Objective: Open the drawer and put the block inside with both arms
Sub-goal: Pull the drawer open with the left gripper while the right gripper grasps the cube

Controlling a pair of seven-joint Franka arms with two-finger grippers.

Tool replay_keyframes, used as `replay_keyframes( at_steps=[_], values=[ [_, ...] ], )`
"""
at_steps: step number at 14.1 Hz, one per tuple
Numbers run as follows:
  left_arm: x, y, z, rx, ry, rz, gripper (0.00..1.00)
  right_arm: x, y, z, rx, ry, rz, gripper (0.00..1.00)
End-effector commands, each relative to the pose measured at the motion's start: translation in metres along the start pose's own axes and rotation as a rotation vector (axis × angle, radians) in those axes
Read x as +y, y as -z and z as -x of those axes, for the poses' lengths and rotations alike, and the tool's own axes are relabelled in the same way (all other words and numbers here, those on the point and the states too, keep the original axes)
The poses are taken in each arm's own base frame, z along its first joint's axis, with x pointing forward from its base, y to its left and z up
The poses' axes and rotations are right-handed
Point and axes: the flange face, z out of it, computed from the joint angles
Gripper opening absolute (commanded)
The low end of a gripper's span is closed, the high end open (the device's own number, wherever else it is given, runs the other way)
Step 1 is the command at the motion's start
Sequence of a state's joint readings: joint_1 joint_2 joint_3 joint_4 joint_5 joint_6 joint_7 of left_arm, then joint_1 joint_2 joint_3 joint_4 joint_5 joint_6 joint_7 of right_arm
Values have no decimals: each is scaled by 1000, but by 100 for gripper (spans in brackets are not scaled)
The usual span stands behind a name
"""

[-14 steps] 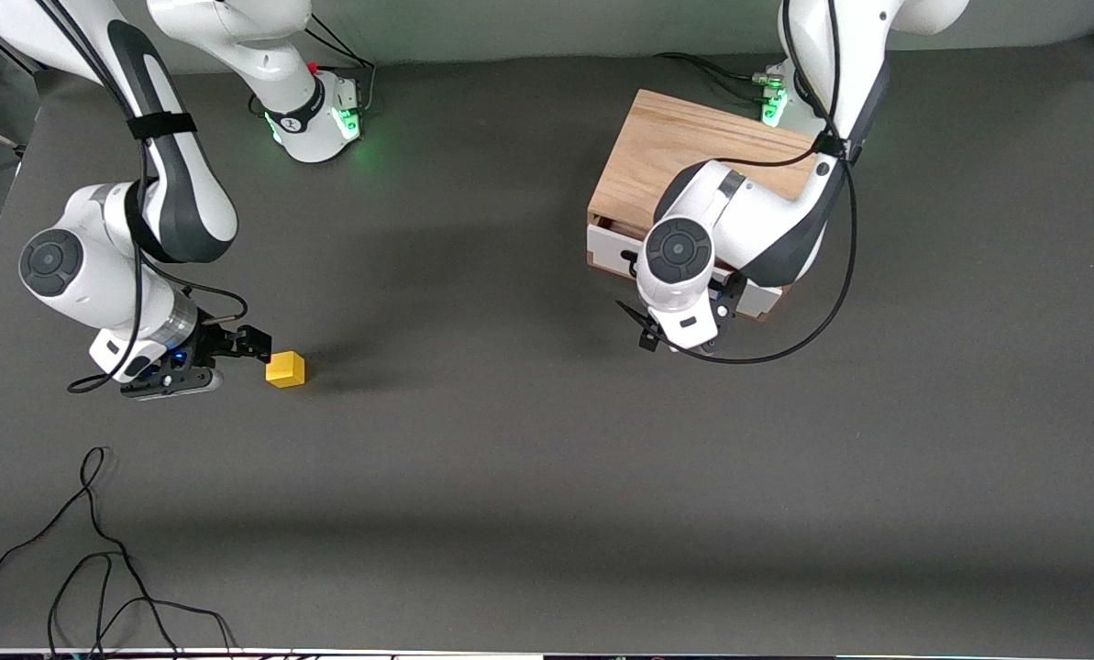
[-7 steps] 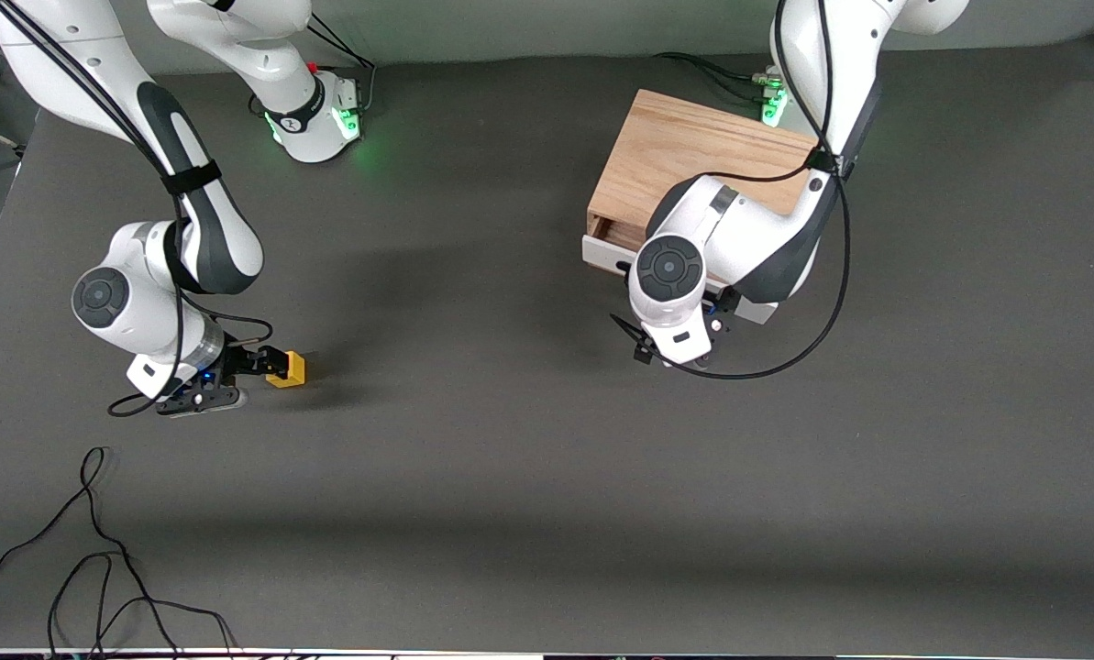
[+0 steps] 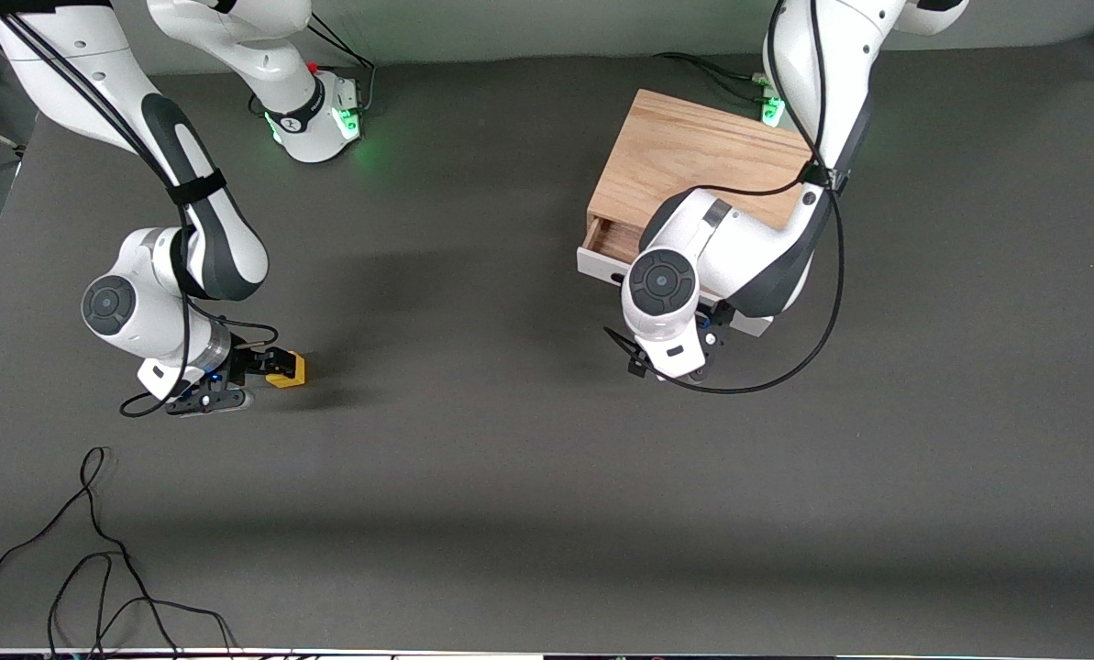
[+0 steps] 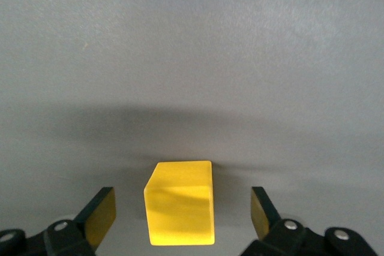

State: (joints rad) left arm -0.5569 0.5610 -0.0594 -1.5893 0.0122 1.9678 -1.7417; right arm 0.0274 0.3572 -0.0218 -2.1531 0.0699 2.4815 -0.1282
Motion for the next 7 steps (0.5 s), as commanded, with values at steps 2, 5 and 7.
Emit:
replay_keyframes(
  at_steps=[2, 5, 7],
  values=[
    [44, 12, 5, -23, 2, 189, 100, -3, -10, 5, -5, -53, -13, 100],
    [49, 15, 2, -30, 7, 237, 100, -2, -30, 12, 23, -56, -4, 100],
    [54, 17, -3, -36, 16, 275, 100, -2, -36, 15, 23, -57, -3, 100]
  ],
)
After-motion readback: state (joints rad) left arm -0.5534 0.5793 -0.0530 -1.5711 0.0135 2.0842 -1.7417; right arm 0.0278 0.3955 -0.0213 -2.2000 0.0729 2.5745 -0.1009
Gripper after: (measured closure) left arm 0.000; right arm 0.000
